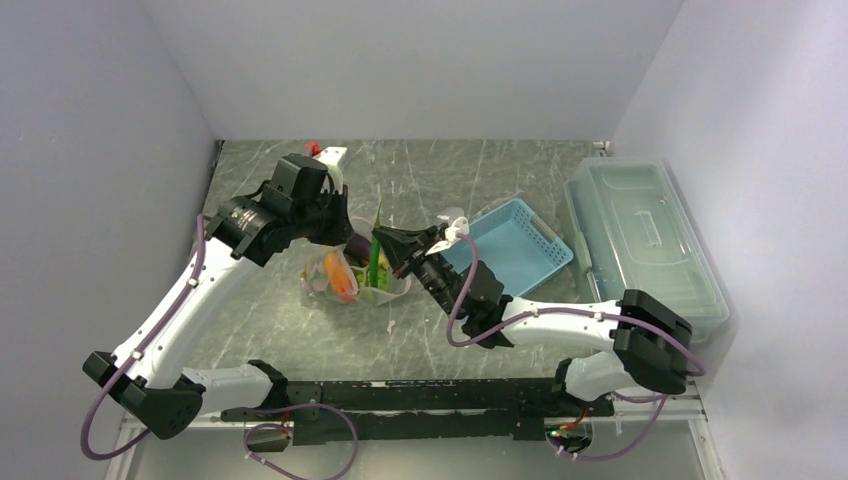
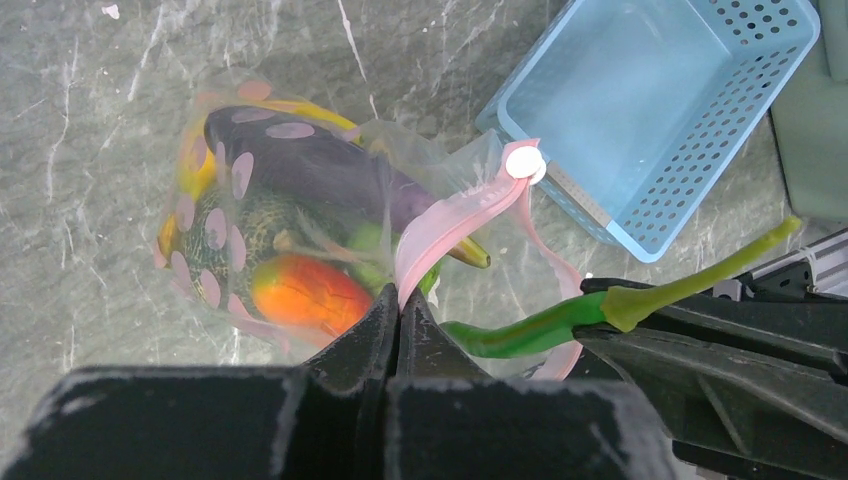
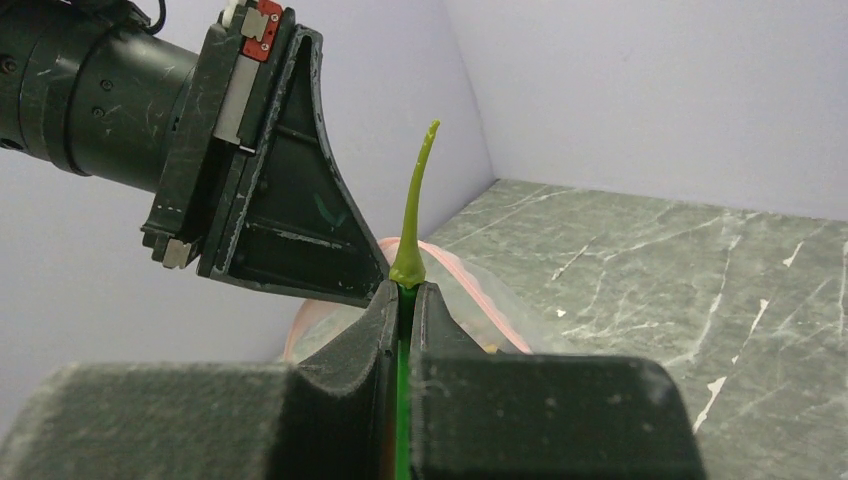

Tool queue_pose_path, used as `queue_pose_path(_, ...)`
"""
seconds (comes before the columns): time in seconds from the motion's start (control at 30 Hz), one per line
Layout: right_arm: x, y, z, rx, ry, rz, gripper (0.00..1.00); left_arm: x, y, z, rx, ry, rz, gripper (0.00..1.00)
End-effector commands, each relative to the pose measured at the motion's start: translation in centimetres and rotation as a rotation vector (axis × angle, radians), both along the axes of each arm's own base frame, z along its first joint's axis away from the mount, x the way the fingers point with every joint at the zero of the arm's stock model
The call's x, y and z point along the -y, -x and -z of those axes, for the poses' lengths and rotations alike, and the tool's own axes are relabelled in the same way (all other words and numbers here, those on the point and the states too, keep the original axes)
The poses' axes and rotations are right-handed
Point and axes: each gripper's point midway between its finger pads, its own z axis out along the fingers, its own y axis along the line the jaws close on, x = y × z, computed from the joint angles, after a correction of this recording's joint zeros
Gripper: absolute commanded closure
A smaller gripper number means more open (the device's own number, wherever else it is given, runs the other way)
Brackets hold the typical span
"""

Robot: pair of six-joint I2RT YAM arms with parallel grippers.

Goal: Place the food in the zip-top bag and seal the zipper
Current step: Place the fake vegetable in the zipper food storage bag.

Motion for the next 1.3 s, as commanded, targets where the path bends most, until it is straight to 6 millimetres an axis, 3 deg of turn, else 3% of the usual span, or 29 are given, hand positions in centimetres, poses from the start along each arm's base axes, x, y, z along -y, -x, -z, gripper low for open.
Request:
queue_pose_path(0.0,0.7,0.2,-1.5,0.02,-0.054,0.053,1.0,0.6,-0.3,-1.9,0.028,0.053,-0.006,1.0)
queue_pose_path(0.2,0.7,0.9,0.7,-0.006,-0.008,0.084,1.0,0.7,-0.4,-1.9,0.019,0.058,-0.014,1.0)
queue_pose_path(0.5,-0.3,3.5,3.6,-0.02,0.069,0.087,1.0,0.8,-0.3,-1.9,-0.003,0.062,-0.028,1.0)
queue_pose_path(0.6,-0.1,3.7,4.0,-0.023,0.082,0.095,0.91,0.8,-0.4,-1.8,-0.007,0.064,-0.032,1.0)
queue_pose_path(0.77,0.3,3.9,3.7,-0.014,0.077,0.104,0.81,0.9,-0.5,-1.9,-0.007,0.068,-0.035,1.0)
queue_pose_path(0.83,0.4,3.9,3.4,-0.007,0.07,0.107,0.86,1.0,-0.5,-1.8,-0.011,0.07,-0.034,1.0)
queue_pose_path(0.9,0.6,3.8,2.9,0.004,0.058,0.117,1.0,1.2,-0.5,-1.7,-0.014,0.077,-0.029,1.0)
queue_pose_path(1.27,1.2,3.0,0.0,0.045,-0.021,0.186,1.0,0.8,0.1,-1.8,-0.019,0.079,-0.037,1.0)
